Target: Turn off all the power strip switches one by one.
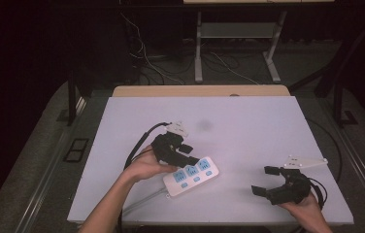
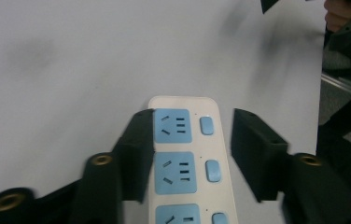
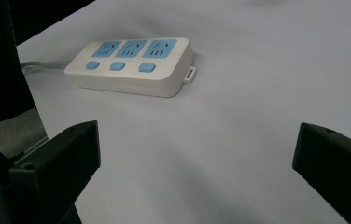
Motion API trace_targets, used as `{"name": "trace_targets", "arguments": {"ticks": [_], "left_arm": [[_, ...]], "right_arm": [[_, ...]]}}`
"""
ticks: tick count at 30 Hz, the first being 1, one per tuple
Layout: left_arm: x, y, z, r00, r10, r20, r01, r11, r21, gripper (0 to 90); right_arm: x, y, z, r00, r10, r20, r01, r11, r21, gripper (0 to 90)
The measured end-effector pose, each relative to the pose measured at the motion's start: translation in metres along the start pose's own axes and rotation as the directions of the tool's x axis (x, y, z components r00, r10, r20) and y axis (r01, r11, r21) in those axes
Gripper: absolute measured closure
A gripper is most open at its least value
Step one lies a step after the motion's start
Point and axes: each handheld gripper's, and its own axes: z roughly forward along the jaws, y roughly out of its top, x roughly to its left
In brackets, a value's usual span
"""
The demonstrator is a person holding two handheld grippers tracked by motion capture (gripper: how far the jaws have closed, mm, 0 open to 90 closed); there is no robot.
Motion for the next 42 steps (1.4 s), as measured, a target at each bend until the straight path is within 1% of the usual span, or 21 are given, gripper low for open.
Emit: {"name": "trace_targets", "arguments": {"ticks": [2, 5, 6, 7, 8, 9, 14, 16, 19, 22, 25, 27, 30, 33, 34, 35, 36, 38, 40, 42], "left_arm": [[0.002, -0.004, -0.005, 0.9998, -0.020, -0.008, 0.020, 0.9997, -0.014, 29.9], [0.003, -0.012, -0.009, 0.9997, -0.026, -0.006, 0.025, 0.9995, -0.020, 12.4], [0.003, -0.014, -0.010, 0.9996, -0.029, -0.004, 0.029, 0.9993, -0.023, 8.5], [0.003, -0.016, -0.011, 0.9992, -0.038, 0.010, 0.038, 0.9991, -0.020, 1.1], [0.002, -0.019, -0.011, 0.9993, -0.038, 0.003, 0.039, 0.9990, -0.021, 0.0], [0.001, -0.020, -0.012, 0.9992, -0.039, -0.008, 0.039, 0.9989, -0.024, 0.0], [0.000, -0.031, -0.020, 0.9969, -0.069, -0.037, 0.066, 0.9956, -0.066, 0.0], [0.000, -0.036, -0.024, 0.9960, -0.077, -0.045, 0.073, 0.9945, -0.074, 0.0], [-0.001, -0.047, -0.026, 0.9936, -0.087, -0.072, 0.081, 0.9930, -0.085, 0.0], [-0.002, -0.059, -0.028, 0.9906, -0.104, -0.089, 0.095, 0.9904, -0.101, 0.0], [-0.001, -0.073, -0.029, 0.9861, -0.134, -0.098, 0.122, 0.9849, -0.123, 0.0], [-0.001, -0.083, -0.028, 0.9824, -0.159, -0.097, 0.145, 0.9796, -0.139, 0.0], [-0.001, -0.098, -0.029, 0.9778, -0.182, -0.104, 0.164, 0.9737, -0.158, 0.0], [-0.003, -0.113, -0.031, 0.9709, -0.204, -0.125, 0.180, 0.9666, -0.182, 0.0], [-0.003, -0.117, -0.031, 0.9686, -0.210, -0.134, 0.183, 0.9655, -0.185, 0.0], [-0.004, -0.121, -0.032, 0.9664, -0.213, -0.143, 0.186, 0.9649, -0.185, 0.0], [-0.005, -0.123, -0.034, 0.9649, -0.218, -0.147, 0.188, 0.9627, -0.195, 0.0], [-0.006, -0.129, -0.036, 0.9619, -0.232, -0.144, 0.198, 0.9553, -0.219, 0.0], [-0.006, -0.133, -0.036, 0.9609, -0.245, -0.128, 0.210, 0.9480, -0.239, 0.0], [-0.006, -0.135, -0.036, 0.9597, -0.251, -0.126, 0.216, 0.9459, -0.242, 0.0]], "right_arm": [[0.000, 0.000, 0.000, 1.0000, 0.001, -0.001, -0.001, 1.000, 0.001, 0.5], [0.001, 0.001, 0.001, 1.0000, 0.000, -0.001, 0.000, 1.000, -0.001, 0.5], [0.001, 0.001, 0.001, 1.0000, 0.002, -0.001, -0.002, 1.000, 0.000, 0.5], [0.001, 0.001, 0.001, 1.0000, 0.003, -0.001, -0.003, 1.000, 0.000, 0.5], [0.001, 0.001, 0.001, 1.0000, 0.003, 0.000, -0.003, 1.000, -0.001, 0.5], [0.001, 0.001, 0.001, 1.0000, 0.004, -0.001, -0.004, 1.000, -0.002, 0.5], [0.002, 0.001, 0.001, 1.0000, 0.001, -0.002, -0.001, 1.000, -0.002, 0.5], [0.002, 0.001, 0.001, 1.0000, 0.001, -0.002, -0.001, 1.000, -0.003, 0.5], [0.002, 0.001, 0.001, 1.0000, 0.001, -0.001, -0.001, 1.000, -0.003, 0.5], [0.003, 0.001, 0.001, 1.0000, 0.001, -0.001, -0.001, 1.000, -0.005, 0.5], [0.003, 0.001, 0.001, 1.0000, 0.002, -0.004, -0.002, 1.000, -0.003, 0.5], [0.004, 0.001, 0.001, 1.0000, 0.000, -0.005, 0.000, 1.000, -0.003, 0.5], [0.005, 0.001, 0.001, 1.0000, -0.001, -0.006, 0.001, 1.000, -0.003, 0.5], [0.005, 0.001, 0.001, 1.0000, 0.000, -0.007, 0.000, 1.000, -0.004, 0.5], [0.005, 0.000, 0.001, 1.0000, 0.001, -0.006, -0.001, 1.000, -0.004, 0.5], [0.005, 0.000, 0.001, 1.0000, 0.000, -0.007, 0.000, 1.000, -0.005, 0.5], [0.005, 0.000, 0.001, 1.0000, 0.001, -0.007, -0.001, 1.000, -0.005, 0.5], [0.006, 0.000, 0.001, 1.0000, -0.001, -0.008, 0.001, 1.000, -0.005, 0.5], [0.006, 0.000, 0.001, 1.0000, 0.000, -0.010, 0.000, 1.000, -0.006, 0.5], [0.007, 0.000, 0.001, 0.9999, 0.001, -0.010, -0.001, 1.000, -0.006, 0.5]]}}
